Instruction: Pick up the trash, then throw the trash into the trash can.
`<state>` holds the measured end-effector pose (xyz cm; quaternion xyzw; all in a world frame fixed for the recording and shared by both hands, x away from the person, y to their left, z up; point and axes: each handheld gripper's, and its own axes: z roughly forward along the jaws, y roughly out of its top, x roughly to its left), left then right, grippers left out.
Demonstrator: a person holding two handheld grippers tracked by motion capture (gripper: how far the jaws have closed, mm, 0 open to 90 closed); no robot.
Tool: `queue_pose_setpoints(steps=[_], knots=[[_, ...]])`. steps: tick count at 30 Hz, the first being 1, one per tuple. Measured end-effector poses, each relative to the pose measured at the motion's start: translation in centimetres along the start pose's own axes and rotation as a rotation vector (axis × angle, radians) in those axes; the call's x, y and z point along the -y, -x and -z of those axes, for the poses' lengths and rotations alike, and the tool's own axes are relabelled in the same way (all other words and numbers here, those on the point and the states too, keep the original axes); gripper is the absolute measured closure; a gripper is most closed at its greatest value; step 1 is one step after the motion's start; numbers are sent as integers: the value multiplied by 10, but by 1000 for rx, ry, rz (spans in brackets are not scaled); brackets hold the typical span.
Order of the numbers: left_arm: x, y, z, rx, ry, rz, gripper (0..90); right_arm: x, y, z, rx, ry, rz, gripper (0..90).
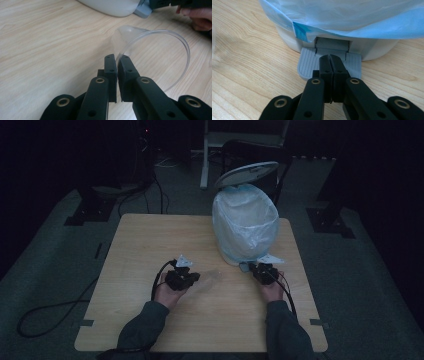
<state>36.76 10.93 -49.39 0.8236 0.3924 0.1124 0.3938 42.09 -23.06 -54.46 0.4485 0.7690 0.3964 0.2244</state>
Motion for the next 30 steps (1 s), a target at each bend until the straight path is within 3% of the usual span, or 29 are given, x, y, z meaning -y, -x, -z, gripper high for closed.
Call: queue_pose_setpoints(steps=[4, 9, 11, 17, 30], knots=[[7, 0, 2, 5, 15, 1, 870, 0, 0, 0, 0, 0, 0, 891], [14, -9, 12, -4, 58, 33, 873, 0, 0, 0, -1, 0, -2, 891], [12, -13, 18, -12, 83, 56, 873, 0, 0, 0, -1, 0, 0, 892], [3, -19, 25, -30, 104, 71, 873, 0, 0, 0, -1, 0, 0, 891], [-22, -21, 37, -34, 152, 55, 872, 0, 1, 0, -3, 0, -2, 891]])
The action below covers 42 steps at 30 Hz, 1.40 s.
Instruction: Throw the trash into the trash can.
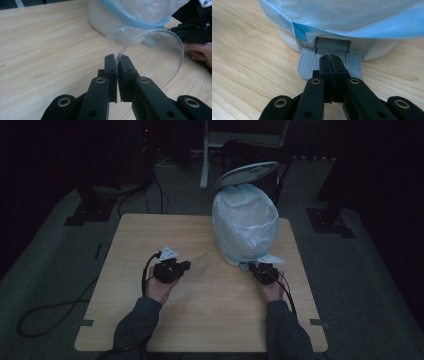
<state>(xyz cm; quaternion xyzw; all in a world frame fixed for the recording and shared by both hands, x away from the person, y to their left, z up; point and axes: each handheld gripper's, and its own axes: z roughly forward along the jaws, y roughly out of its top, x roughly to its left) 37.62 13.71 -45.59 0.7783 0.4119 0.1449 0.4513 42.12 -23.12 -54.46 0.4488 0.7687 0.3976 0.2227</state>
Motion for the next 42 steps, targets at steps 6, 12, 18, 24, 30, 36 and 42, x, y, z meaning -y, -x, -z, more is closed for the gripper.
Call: queue_pose_setpoints(steps=[6, 12, 18, 24, 30, 36, 42], knots=[[-11, 1, 4, 10, 18, -7, 872, 0, 0, 0, 0, 0, 0, 891], [-19, 1, 7, 25, 28, -12, 871, 0, 0, 0, 0, 0, 0, 891], [-29, 1, 11, 42, 43, -13, 871, 0, 0, 0, 2, 0, 0, 891], [-39, 1, 17, 42, 66, -23, 871, 0, 0, 0, 0, -1, -3, 891], [-47, 1, 22, 39, 86, -27, 872, 0, 0, 0, 0, -1, -2, 891], [-56, 2, 27, 41, 105, -37, 871, 0, 0, 0, 0, -1, -1, 891], [-61, 4, 27, 49, 109, -42, 871, 0, 0, 0, 0, -2, -1, 891]])
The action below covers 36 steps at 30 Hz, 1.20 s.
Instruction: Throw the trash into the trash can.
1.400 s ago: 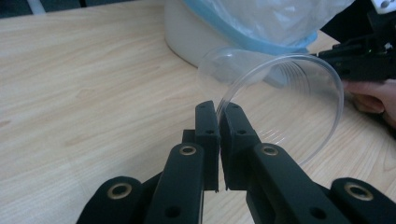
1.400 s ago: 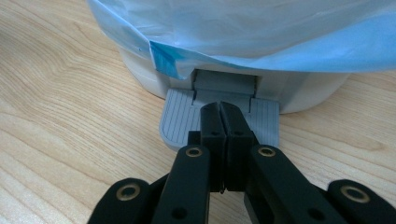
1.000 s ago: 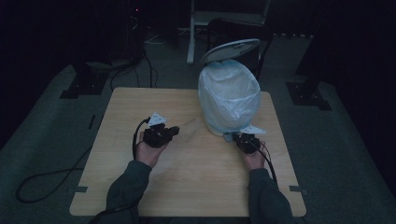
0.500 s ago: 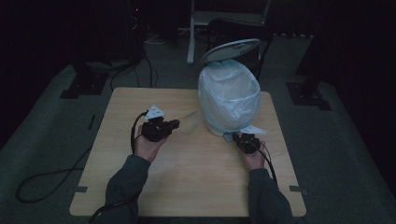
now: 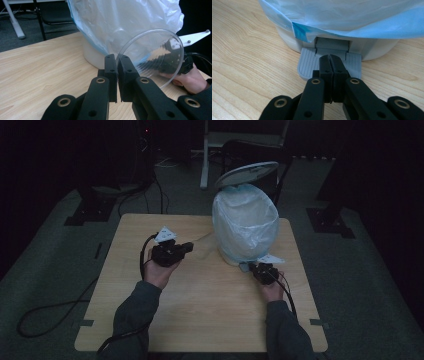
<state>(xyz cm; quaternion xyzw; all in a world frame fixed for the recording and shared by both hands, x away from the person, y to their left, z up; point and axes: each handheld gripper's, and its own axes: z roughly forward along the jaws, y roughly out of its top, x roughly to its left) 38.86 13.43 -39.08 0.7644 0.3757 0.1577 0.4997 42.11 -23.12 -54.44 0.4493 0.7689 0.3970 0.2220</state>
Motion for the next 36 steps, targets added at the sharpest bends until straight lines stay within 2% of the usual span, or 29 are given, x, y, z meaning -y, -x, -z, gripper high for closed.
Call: queue_pose_setpoints(steps=[36], knots=[[-45, 3, 12, 35, 89, -10, 872, 0, 1, 0, -6, 1, -7, 891]])
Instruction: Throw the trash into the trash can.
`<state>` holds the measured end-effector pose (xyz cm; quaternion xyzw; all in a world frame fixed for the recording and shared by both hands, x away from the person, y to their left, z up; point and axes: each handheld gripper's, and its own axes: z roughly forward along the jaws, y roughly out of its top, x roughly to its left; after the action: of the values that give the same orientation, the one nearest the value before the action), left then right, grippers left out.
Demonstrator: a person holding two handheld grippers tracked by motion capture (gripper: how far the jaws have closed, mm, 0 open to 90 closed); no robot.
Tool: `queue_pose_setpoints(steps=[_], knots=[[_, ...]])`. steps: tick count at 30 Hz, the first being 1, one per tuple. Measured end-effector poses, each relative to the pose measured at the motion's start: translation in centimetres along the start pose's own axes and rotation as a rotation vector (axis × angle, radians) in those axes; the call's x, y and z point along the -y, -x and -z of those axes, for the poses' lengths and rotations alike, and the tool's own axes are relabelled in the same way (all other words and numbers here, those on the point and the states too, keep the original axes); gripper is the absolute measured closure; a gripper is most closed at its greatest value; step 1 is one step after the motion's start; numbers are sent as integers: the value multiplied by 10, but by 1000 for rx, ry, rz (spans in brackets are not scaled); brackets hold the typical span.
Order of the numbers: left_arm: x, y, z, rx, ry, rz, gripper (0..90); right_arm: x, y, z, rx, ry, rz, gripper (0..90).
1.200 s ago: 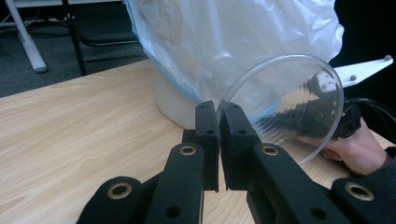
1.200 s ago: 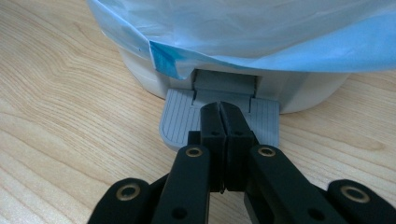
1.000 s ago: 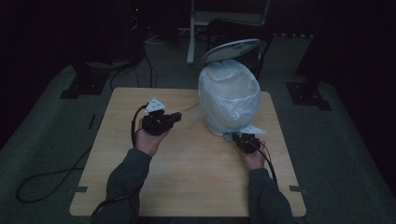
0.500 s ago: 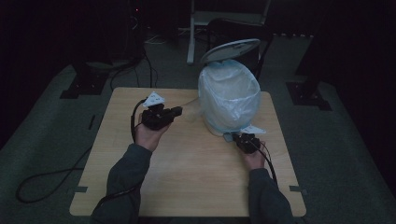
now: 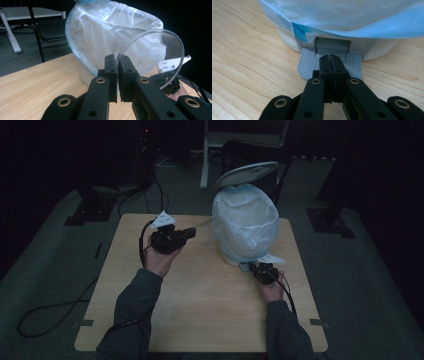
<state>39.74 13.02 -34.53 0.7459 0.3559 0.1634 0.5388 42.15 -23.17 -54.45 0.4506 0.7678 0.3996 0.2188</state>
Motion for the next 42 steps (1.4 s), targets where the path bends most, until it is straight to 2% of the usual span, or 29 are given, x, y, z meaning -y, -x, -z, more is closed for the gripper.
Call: queue_pose_setpoints(steps=[17, 28, 42], knots=[[-24, 1, -2, 22, 21, -6, 872, 0, 0, 0, 0, -1, 1, 891], [-39, 5, -17, 46, 26, 0, 872, 0, 1, 0, -1, -1, 1, 891], [-50, 7, -37, 40, -7, -2, 872, 0, 1, 0, -4, 0, -4, 892]])
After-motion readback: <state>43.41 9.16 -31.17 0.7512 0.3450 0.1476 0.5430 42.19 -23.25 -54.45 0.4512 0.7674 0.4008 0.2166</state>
